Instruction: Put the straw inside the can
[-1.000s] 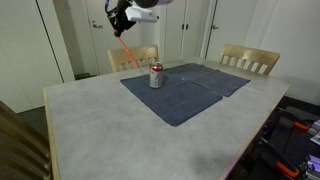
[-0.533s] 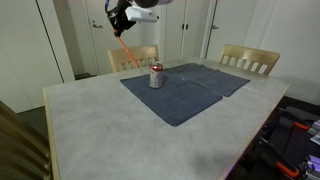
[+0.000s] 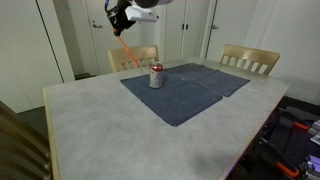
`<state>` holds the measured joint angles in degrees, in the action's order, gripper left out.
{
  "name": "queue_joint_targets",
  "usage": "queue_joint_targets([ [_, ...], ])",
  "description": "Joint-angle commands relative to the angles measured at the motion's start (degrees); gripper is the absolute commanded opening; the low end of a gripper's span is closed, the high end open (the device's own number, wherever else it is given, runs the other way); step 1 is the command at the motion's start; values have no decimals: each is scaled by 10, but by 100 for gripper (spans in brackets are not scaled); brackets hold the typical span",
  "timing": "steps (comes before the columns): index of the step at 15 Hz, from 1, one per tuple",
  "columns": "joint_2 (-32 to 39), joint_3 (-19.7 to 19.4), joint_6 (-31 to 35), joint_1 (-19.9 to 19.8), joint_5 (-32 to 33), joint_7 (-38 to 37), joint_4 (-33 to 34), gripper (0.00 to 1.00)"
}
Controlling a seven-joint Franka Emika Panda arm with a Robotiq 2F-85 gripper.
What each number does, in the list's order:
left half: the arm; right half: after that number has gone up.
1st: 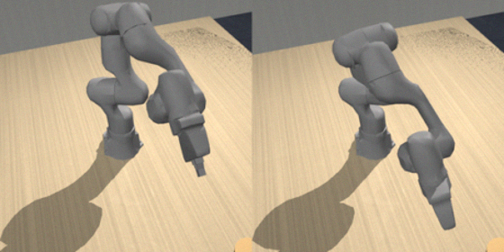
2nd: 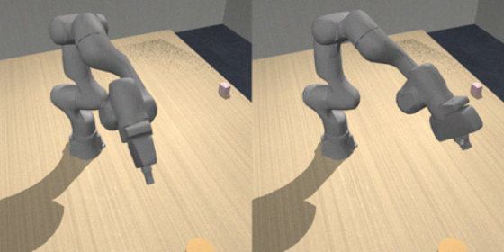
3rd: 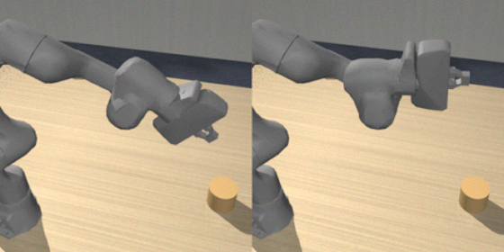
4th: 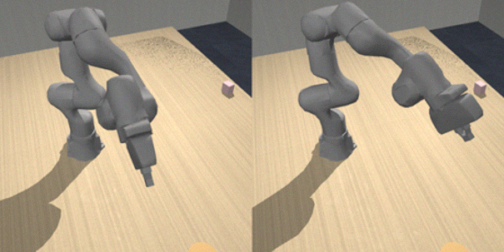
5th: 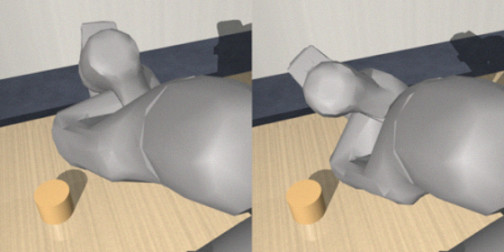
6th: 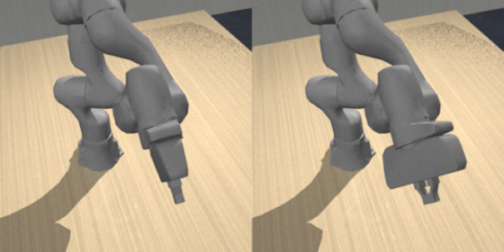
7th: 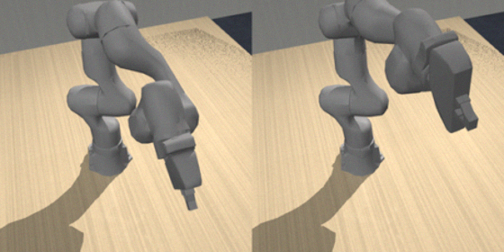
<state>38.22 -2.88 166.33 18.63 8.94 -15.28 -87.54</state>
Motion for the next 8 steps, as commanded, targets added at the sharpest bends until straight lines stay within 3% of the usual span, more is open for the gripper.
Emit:
queue_joint_targets([
  [1, 1, -33, 41, 22, 14, -1, -3, 2],
  [5, 2, -65, 80, 45, 24, -11, -4, 2],
  [8, -4, -109, 104, 79, 29, -23, -14, 2],
])
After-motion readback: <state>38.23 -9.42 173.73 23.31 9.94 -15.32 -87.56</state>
